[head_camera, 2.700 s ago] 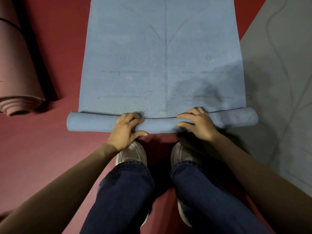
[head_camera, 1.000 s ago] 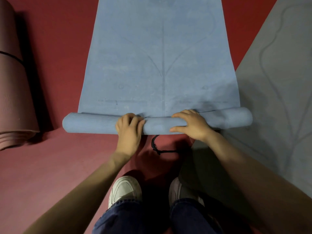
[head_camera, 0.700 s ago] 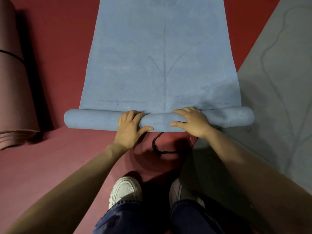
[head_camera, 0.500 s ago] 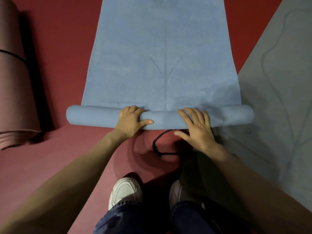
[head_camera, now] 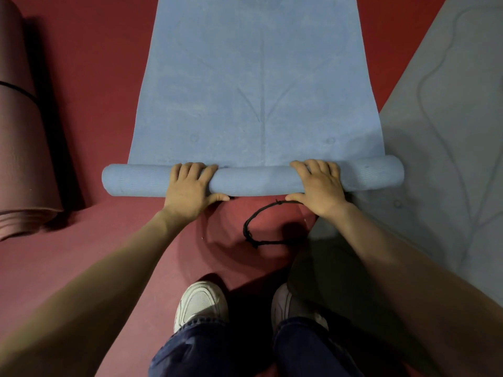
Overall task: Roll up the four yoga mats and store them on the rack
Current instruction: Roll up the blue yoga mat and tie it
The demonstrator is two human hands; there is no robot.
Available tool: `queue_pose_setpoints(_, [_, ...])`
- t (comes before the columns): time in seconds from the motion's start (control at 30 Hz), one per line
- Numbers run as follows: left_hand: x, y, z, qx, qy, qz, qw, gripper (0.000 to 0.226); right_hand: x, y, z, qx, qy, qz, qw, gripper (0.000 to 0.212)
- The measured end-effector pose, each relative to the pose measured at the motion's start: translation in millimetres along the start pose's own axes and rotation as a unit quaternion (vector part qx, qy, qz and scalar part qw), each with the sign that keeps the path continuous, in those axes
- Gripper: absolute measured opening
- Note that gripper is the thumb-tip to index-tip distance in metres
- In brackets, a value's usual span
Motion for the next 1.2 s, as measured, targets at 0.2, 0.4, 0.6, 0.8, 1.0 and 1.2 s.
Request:
queue_pose_setpoints(0.2, [6, -12, 6, -0.011, 0.041, 0.011, 0.999, 0.085, 11, -5, -7, 0.014, -0.027, -0.009, 1.000, 0.072])
queue_pose_setpoints(0.4, [60, -18, 24, -0.009, 0.053, 0.052, 0.997, 0.075, 65, 0, -19, -0.004, -0.050, 0.058, 0.997, 0.067])
queue_pose_setpoints(0.6, [110, -13, 38, -0.020, 0.055, 0.030, 0.998, 0.072, 115, 8, -29, -0.022, -0.060, 0.082, 0.995, 0.072])
queue_pose_setpoints(0.8, [111, -4, 38, 0.010, 0.045, -0.029, 0.999, 0.073, 138, 13, -26, -0.041, -0.032, 0.117, 0.992, 0.070])
queue_pose_setpoints(1.0, [91, 10, 23, 0.061, 0.018, -0.162, 0.985, 0.098, 135, 13, 7, -0.063, 0.031, 0.119, 0.990, 0.076])
queue_pose_setpoints(1.2, [104, -17, 43, 0.072, -0.024, -0.003, 0.997, 0.062, 90, 13, 19, -0.082, 0.057, -0.089, 0.991, 0.088])
Point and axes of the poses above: each hand's wrist, its own x-axis away from the middle knuckle, its own y-axis out of the palm, z = x × y, the point moved 9 cm from there along -x, towards the middle knuckle, and after that the axes turned 1 degree about -y, right-handed, at the moved point
